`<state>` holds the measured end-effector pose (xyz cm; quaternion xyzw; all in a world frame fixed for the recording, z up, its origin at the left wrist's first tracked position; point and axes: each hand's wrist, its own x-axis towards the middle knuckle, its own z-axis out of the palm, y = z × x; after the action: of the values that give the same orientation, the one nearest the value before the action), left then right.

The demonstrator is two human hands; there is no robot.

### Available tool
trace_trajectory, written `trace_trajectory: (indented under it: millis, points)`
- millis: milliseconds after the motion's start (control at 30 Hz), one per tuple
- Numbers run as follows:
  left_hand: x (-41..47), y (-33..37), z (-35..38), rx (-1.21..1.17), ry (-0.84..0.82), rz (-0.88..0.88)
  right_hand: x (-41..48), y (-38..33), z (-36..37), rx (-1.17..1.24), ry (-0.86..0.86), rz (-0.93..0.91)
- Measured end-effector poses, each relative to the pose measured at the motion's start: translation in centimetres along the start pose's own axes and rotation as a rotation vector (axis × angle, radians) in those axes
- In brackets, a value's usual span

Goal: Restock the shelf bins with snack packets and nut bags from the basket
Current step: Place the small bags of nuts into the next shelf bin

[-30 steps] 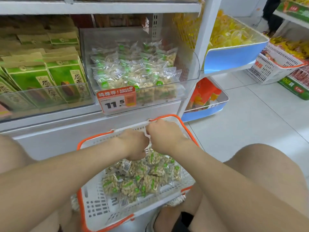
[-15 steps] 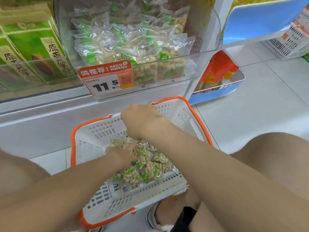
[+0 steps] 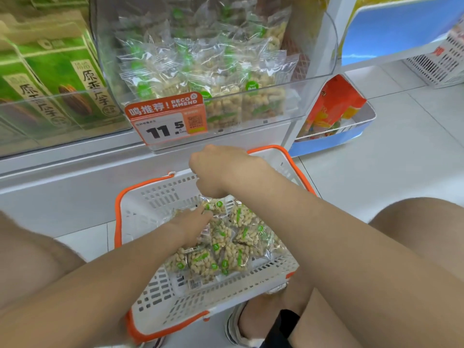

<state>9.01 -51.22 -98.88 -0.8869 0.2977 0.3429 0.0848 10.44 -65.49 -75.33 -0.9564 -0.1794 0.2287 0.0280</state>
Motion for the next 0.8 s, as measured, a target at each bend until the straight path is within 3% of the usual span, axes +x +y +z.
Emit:
trace_trajectory:
  millis: [233,400,533,667,800]
  points:
    - [-1.9,1.1,1.0,-0.042,-0.305,0.041,-1.5,0.6,0.8,0.021,-0.080,-0.018]
    - [-1.4,1.6,1.8,0.154,-0.059,0.132,-1.9,0.4,1.2,-0.013,-0.129,-0.047]
    - [-1.2,2.5,0.5,0.151,0.094,0.208,-1.2,0.5,1.1,0.003,-0.135,-0.041]
    - [-1.7,3.7,-2.5,0.007,0.173,0.196,-0.6,1.1,0.4,-0.016,-0.138,-0.044]
    - [-2.1,4.0,-5.1,-0.353,0.316,0.153,-0.6,3.1,-0.9,0.008,-0.083,0.003]
